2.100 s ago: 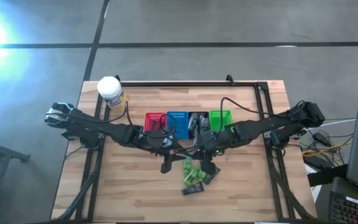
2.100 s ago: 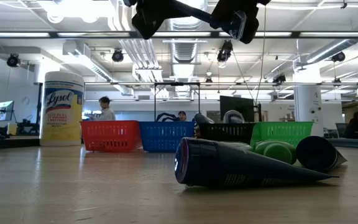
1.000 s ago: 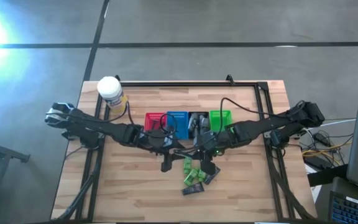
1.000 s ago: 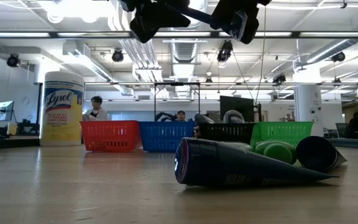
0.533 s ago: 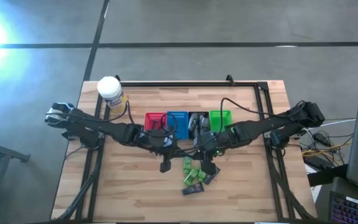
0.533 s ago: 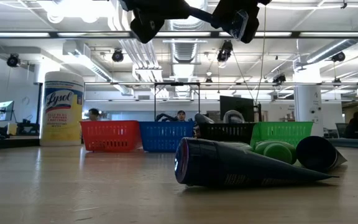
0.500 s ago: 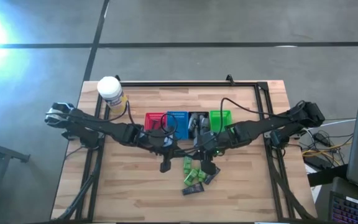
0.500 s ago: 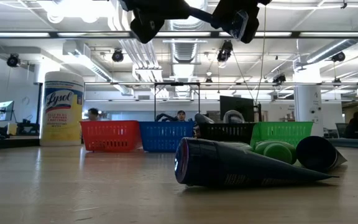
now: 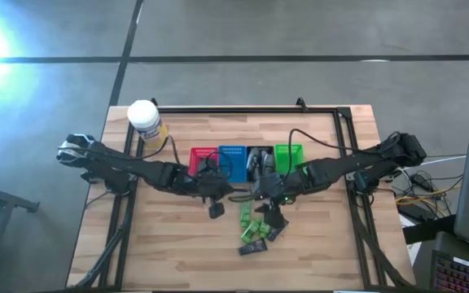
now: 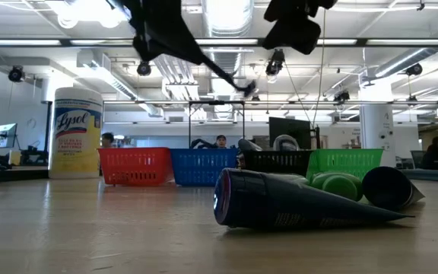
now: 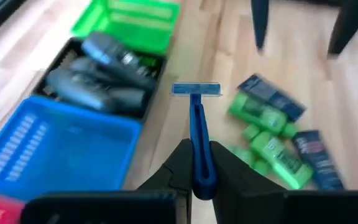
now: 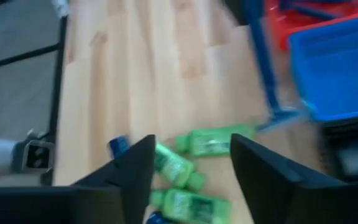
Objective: Pick & Place Travel size toiletries
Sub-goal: Put the blue razor into the red bin
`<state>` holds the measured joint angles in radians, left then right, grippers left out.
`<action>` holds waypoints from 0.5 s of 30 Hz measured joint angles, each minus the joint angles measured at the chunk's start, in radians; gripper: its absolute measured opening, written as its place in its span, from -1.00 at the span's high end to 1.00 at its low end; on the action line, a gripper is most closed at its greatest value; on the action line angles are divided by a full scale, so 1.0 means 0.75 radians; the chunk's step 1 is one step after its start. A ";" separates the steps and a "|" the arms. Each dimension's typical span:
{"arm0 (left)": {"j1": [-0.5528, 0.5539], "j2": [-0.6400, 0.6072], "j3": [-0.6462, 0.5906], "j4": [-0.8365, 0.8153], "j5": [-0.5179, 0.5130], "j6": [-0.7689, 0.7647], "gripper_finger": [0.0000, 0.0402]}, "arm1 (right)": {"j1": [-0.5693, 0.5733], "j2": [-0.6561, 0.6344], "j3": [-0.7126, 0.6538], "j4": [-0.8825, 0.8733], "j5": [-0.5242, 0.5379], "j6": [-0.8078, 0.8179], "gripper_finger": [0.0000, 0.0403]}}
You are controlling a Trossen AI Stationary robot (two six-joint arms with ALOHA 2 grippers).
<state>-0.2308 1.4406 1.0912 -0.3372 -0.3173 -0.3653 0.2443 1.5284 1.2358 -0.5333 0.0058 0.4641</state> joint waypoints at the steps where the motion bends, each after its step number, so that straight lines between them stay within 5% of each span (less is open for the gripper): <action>1: -0.001 -0.008 0.000 -0.035 -0.020 -0.008 0.85 | -0.001 -0.012 0.000 -0.009 0.025 0.000 -0.07; 8: -0.033 -0.123 0.031 -0.418 -0.281 -0.127 0.85 | 0.001 -0.120 0.000 -0.198 0.274 0.009 -0.47; 15: -0.091 -0.219 0.075 -0.898 -0.489 -0.360 0.85 | 0.000 -0.232 -0.014 -0.399 0.464 0.143 -0.63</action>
<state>-0.2989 1.2764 1.1477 -1.0109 -0.6838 -0.6354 0.2444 1.3543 1.2253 -0.8323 0.3540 0.5714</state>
